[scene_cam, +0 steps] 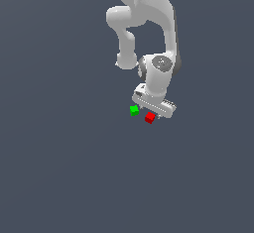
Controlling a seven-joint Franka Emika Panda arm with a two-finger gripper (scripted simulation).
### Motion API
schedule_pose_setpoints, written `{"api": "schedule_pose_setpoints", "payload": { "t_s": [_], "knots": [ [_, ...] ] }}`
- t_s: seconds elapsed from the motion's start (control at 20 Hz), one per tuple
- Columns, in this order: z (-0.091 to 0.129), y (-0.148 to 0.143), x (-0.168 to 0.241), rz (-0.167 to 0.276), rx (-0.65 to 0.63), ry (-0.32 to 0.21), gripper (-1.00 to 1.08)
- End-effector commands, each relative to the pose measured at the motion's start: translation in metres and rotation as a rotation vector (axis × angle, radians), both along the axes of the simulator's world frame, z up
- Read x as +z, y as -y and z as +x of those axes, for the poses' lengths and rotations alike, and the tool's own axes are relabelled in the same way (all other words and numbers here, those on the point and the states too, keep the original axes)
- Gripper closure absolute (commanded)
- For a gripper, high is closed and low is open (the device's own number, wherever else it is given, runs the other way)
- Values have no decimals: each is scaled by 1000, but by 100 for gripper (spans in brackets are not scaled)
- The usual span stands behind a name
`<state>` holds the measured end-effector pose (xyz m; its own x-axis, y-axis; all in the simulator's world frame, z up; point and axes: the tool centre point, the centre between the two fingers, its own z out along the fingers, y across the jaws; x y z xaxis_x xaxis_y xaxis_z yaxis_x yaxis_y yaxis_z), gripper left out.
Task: Stack the red cube on top of the green cube.
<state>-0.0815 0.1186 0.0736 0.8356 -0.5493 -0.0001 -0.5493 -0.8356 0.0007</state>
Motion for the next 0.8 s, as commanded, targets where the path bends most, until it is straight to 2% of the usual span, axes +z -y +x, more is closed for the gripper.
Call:
{"api": "schedule_pose_setpoints", "payload": {
  "t_s": [0.0, 0.4, 0.75],
  "knots": [
    [0, -4, -2, 0, -14, 0, -92],
    [0, -6, -6, 0, -17, 0, -92],
    [-1, -6, -32, 0, -19, 0, -92]
  ]
}}
